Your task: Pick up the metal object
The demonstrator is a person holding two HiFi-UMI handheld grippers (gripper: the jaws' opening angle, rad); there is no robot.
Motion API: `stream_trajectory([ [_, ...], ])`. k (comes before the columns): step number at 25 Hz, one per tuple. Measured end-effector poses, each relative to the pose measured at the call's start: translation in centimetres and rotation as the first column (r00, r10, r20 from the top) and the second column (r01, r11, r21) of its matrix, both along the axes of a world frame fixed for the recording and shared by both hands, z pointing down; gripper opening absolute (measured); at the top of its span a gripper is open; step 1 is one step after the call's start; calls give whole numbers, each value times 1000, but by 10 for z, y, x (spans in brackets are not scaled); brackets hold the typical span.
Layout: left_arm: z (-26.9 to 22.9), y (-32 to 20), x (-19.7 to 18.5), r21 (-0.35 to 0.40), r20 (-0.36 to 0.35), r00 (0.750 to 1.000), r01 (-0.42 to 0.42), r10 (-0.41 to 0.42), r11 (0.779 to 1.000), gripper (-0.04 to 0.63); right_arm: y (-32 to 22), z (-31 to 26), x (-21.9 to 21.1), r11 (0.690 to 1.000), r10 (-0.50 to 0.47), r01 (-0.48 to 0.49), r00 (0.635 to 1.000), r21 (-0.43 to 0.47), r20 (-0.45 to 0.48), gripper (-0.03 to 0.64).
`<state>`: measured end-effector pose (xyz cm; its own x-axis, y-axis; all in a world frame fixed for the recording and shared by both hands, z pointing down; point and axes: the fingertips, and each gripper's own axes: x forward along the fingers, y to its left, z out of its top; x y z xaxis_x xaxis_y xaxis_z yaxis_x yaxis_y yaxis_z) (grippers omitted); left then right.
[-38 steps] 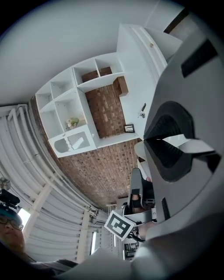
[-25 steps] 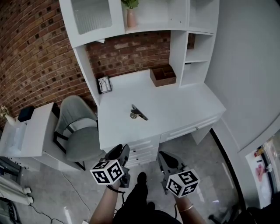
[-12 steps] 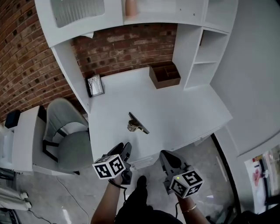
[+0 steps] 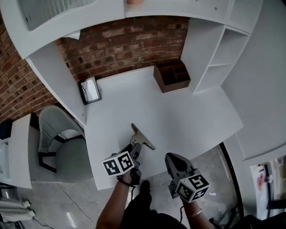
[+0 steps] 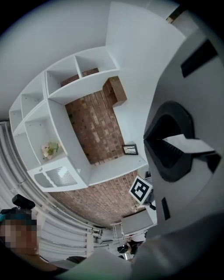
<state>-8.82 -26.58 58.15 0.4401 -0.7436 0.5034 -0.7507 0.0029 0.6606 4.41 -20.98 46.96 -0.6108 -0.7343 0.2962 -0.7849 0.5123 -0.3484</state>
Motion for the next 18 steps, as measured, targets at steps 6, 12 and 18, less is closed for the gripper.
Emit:
stream_trajectory([
  [6,13,-24,4,-59,-49,999,3,-6,998,169,-29,8,-1,999,19,-19,1000,-29,5,5],
  [12,18,-36,8,-103,-109,994,9,-21,995,156,-47,14,-2,999,22,-21,1000,-49,5,5],
  [18,22,-39,6,-129,-141,990,9,-28,992,127,-54,18,-10,998,11,-10,1000,-65,20,5],
])
